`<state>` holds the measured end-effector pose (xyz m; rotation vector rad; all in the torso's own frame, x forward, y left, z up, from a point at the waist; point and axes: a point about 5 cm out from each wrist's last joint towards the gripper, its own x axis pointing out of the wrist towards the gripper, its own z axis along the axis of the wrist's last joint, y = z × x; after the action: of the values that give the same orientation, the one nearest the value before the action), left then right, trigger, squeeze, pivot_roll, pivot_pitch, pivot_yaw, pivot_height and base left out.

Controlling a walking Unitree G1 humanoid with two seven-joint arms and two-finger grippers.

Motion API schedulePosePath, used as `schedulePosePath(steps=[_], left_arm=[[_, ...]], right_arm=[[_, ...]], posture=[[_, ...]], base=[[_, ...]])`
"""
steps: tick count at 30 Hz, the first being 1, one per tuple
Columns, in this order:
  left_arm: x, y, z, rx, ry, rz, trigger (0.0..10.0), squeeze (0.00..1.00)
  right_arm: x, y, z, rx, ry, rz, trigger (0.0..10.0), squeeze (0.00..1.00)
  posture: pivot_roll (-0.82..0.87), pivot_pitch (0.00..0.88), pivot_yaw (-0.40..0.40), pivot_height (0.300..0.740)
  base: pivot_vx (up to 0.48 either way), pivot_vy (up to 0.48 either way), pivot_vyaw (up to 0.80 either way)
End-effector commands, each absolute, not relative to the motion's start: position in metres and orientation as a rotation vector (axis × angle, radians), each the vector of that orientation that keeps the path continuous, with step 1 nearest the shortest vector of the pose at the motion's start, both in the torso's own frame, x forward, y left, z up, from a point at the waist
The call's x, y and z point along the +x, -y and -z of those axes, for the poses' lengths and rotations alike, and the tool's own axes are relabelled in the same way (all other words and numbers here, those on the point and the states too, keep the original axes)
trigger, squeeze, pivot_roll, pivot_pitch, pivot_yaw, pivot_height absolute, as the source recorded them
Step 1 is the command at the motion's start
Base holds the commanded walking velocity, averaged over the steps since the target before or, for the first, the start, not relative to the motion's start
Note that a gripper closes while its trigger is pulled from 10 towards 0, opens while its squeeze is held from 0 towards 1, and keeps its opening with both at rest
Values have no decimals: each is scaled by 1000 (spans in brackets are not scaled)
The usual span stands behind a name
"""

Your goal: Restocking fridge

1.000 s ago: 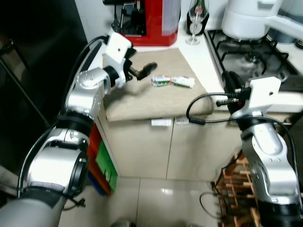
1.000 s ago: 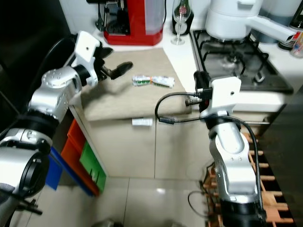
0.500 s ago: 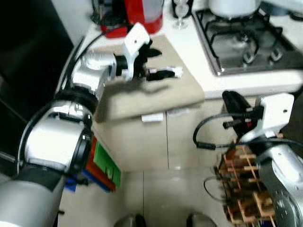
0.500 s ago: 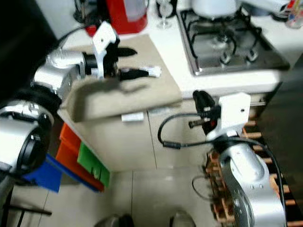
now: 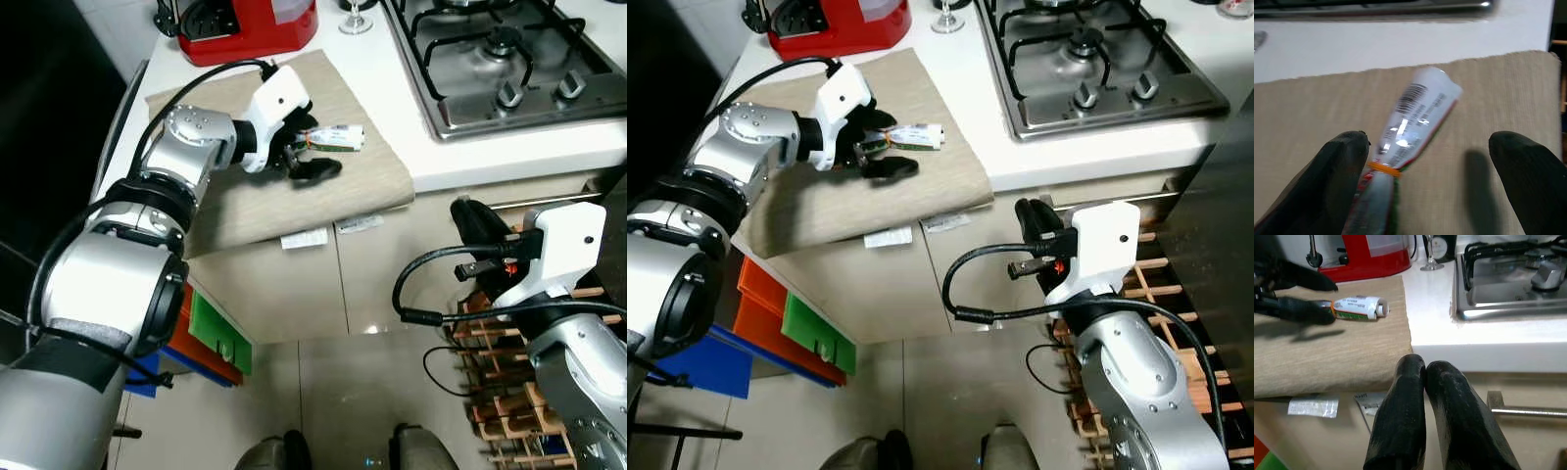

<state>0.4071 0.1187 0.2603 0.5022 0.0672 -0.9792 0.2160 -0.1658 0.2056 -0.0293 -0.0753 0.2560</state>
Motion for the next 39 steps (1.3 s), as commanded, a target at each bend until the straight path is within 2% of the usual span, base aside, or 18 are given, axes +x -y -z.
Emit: schedulePosePath(steps=[1, 9, 20, 30, 31, 39], left_arm=[[409, -126, -273, 535, -43, 934, 10000, 0], [412, -130, -262, 556, -111, 868, 10000, 0], [418, -138, -235, 457, -190, 596, 10000, 0], [416, -138, -223, 449, -244, 616, 10000, 0], [416, -138, -223, 451, -240, 608, 0, 0], [415, -137, -222, 534, -234, 658, 0, 0]], right_arm=[[211, 161, -209, -20, 83, -277, 10000, 0], [209, 158, -209, -24, 69, -275, 10000, 0], [203, 159, -208, -18, 52, -248, 10000, 0], [205, 159, -207, -14, 45, -239, 10000, 0], [205, 158, -207, -13, 43, -240, 10000, 0], [205, 157, -205, -9, 34, -236, 10000, 0]], posture=[[-421, 192, 207, 740], [-444, 198, 219, 740], [-470, 213, 221, 740], [-469, 212, 218, 740], [-470, 211, 219, 740], [-470, 207, 223, 740]], base=[[0, 0, 0], [0, 0, 0], [0, 0, 0], [0, 0, 0], [0, 0, 0], [0, 0, 0]])
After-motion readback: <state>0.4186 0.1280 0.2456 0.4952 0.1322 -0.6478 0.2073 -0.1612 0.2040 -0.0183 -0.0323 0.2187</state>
